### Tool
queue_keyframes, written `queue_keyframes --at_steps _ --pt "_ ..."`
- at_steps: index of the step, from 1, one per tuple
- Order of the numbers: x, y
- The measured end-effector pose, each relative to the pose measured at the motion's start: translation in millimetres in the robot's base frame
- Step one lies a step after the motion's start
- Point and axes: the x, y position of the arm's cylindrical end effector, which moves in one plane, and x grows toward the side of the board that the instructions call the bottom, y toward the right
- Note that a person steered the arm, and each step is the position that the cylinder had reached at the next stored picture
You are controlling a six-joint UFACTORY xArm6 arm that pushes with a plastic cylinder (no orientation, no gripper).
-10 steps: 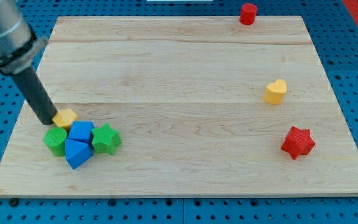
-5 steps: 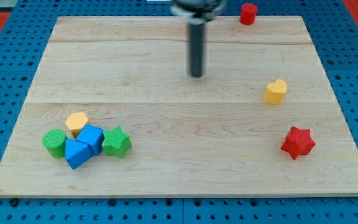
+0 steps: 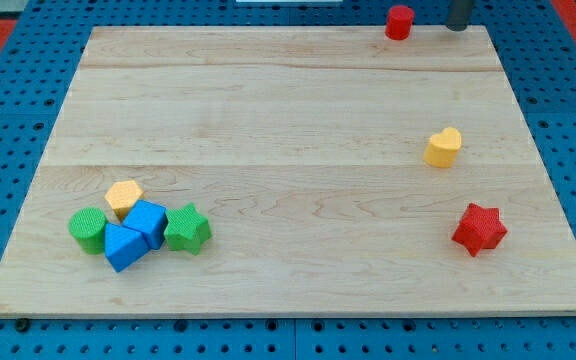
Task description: Move your arm towards center right
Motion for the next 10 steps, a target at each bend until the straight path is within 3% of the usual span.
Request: queue_keyframes --at_steps 1,3,4,5,6,7,8,9,10 --pt "0.8 -3.6" --pt "163.6 9.0" --pt "202.5 -24.3" --pt "197.6 -119.8" --pt "194.3 -123.3" --pt "181.1 -60.0" --pt "207.6 -30.6" --pt "226.7 -105.2" --pt "238.8 -144.4"
